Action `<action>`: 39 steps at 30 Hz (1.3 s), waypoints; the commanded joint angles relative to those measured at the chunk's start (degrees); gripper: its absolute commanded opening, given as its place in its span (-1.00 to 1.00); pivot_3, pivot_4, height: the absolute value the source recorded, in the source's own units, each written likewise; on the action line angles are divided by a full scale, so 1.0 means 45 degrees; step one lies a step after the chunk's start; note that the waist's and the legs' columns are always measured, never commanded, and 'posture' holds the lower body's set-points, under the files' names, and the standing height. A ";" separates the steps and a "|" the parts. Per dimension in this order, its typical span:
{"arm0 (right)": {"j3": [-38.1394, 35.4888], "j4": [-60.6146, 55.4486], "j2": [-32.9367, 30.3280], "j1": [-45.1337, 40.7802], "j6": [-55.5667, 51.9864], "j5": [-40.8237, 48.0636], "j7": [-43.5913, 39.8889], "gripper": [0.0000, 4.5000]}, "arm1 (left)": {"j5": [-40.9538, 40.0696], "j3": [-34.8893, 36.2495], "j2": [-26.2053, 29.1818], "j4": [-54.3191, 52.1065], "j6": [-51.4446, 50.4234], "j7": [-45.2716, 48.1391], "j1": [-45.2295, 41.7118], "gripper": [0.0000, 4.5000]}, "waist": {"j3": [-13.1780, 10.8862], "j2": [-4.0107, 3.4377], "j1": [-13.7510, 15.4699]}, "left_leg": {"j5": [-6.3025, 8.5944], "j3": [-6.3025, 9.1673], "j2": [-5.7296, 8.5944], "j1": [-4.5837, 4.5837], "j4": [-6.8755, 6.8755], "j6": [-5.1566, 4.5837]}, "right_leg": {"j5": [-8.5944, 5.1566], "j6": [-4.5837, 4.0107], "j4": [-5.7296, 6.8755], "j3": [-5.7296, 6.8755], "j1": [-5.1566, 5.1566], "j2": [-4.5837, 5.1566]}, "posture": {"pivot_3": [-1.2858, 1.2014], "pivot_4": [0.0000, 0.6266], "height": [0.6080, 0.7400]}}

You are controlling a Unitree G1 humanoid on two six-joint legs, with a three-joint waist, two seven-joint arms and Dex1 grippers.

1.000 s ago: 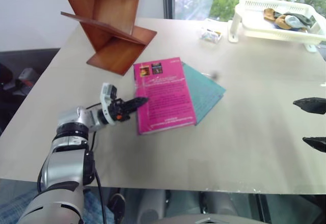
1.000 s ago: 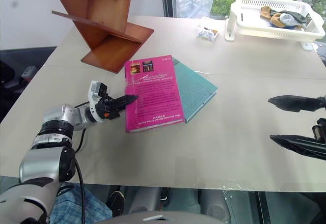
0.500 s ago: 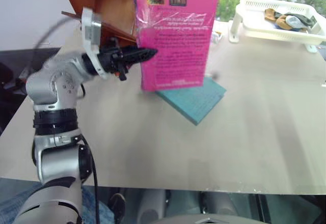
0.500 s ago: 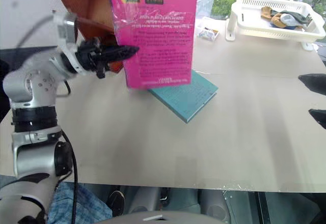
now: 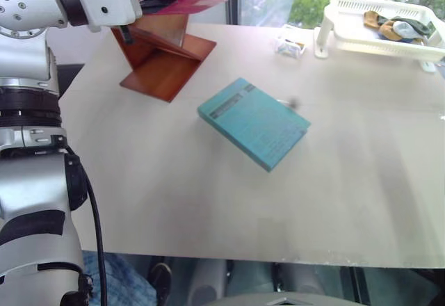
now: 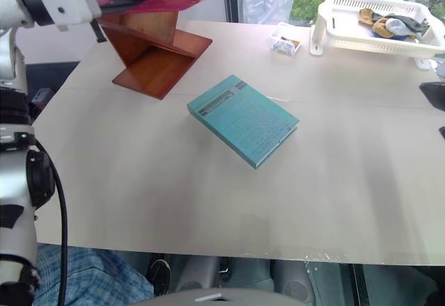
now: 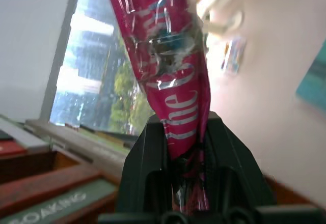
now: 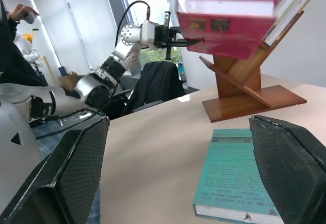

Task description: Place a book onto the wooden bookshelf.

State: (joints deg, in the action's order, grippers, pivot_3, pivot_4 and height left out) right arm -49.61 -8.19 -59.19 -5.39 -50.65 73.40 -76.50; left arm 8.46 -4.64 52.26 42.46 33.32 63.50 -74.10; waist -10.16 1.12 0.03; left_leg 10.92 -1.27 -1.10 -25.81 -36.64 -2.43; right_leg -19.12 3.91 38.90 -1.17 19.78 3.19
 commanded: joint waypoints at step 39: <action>-0.0139 -0.0865 0.0857 0.0146 0.0724 0.0563 0.0808 1.00 | 0.7836 -0.4951 0.1159 0.7422 0.1072 -0.7698 -0.3826 0.10 | -0.0015 0.0024 -0.0240 | -0.0002 -0.0072 -0.0018 -0.0081 -0.0016 0.0003 | -0.0002 0.0003 0.0127 -0.0082 0.0170 -0.0016 | 0.03 -0.52 1.00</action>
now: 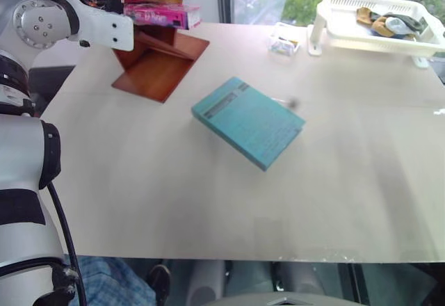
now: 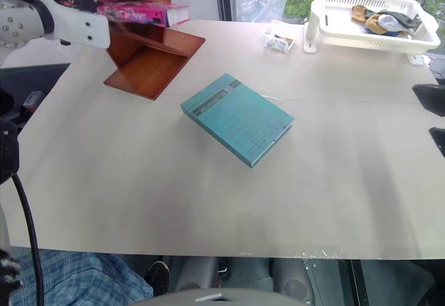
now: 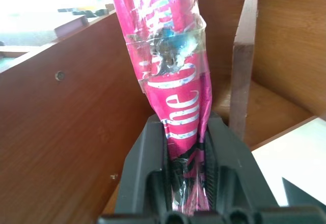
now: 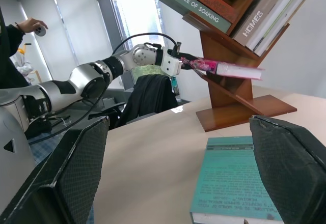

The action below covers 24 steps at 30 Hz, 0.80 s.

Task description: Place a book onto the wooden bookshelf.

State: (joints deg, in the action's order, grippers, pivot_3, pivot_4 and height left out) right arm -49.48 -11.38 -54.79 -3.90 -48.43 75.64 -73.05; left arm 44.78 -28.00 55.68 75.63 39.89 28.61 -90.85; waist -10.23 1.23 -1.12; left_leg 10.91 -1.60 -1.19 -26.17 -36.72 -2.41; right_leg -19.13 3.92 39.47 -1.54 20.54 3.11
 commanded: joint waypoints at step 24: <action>-0.0243 0.0017 -0.0326 -0.0190 0.0135 -0.0035 0.0013 1.00 | -0.2252 0.1812 0.1030 -0.0656 0.0808 0.1285 -0.0371 0.93 | 0.0000 0.0002 0.0085 | 0.0000 0.0034 -0.0004 -0.0075 -0.0143 -0.0003 | 0.0000 0.0001 0.0105 0.0025 0.0043 -0.0004 | 0.03 -0.52 1.00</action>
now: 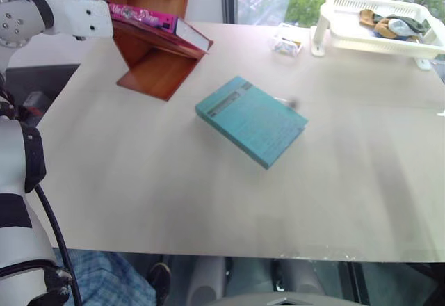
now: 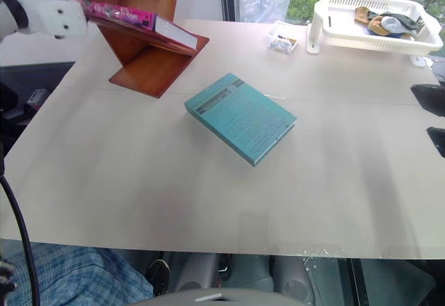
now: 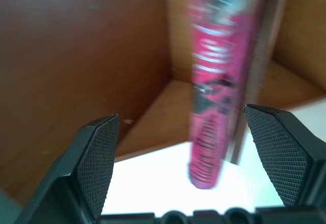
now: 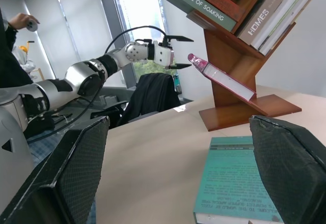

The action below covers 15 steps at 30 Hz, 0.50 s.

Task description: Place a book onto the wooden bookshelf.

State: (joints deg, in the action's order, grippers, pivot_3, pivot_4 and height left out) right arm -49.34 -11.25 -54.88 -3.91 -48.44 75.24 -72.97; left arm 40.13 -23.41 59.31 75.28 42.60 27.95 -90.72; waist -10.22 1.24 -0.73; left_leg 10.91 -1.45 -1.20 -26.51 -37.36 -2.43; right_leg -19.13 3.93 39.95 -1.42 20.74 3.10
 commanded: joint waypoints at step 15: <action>-0.0024 0.0380 -0.0644 -0.0501 0.0060 -0.0345 -0.0267 1.00 | -1.2845 0.6023 -0.3309 -0.8991 -0.8001 1.1129 0.2167 0.93 | 0.0037 -0.0065 -0.0049 | -0.0029 0.0020 -0.0017 -0.0001 -0.0036 0.0042 | 0.0001 -0.0002 0.0017 0.0013 -0.0016 -0.0016 | 0.03 -0.52 1.00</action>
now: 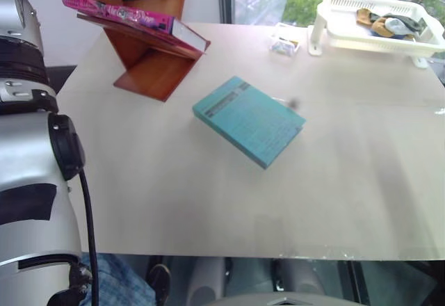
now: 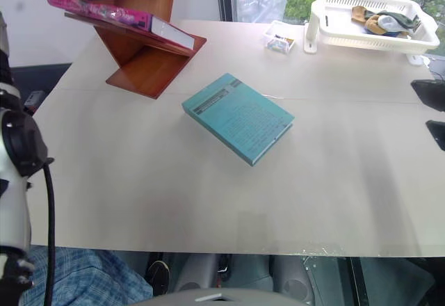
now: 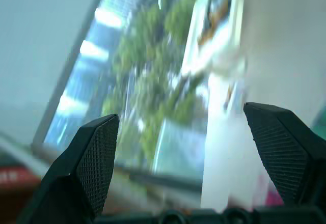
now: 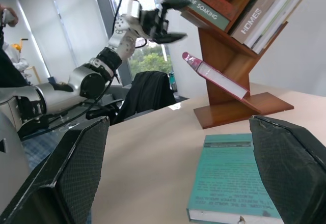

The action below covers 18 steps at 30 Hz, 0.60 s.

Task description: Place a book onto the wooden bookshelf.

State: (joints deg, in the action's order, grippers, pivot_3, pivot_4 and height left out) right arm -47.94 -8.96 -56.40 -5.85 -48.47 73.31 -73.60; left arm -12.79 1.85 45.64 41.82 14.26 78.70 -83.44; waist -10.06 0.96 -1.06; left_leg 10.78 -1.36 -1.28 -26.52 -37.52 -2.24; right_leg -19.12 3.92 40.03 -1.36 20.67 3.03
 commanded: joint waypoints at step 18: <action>-0.1365 -0.0476 -0.0318 0.1124 -0.0077 0.0013 -0.0146 1.00 | -0.1277 0.0924 -0.4916 -0.7405 -0.5460 -0.8765 0.7385 0.93 | 0.0004 -0.0005 0.0131 | 0.0021 0.0036 0.0005 0.0183 -0.0019 -0.0038 | 0.0011 0.0012 -0.0019 0.0010 -0.0215 -0.0003 | 0.03 -0.52 1.00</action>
State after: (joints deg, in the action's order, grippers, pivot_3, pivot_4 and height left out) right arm -52.38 -11.19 -56.45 -0.73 -49.08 73.07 -73.66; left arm -17.53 3.71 24.01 9.45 -10.00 41.84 -49.99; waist -10.05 0.94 -0.47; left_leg 10.88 -1.20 -1.24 -25.70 -37.61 -2.41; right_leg -19.07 3.98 39.92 -1.33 19.70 3.03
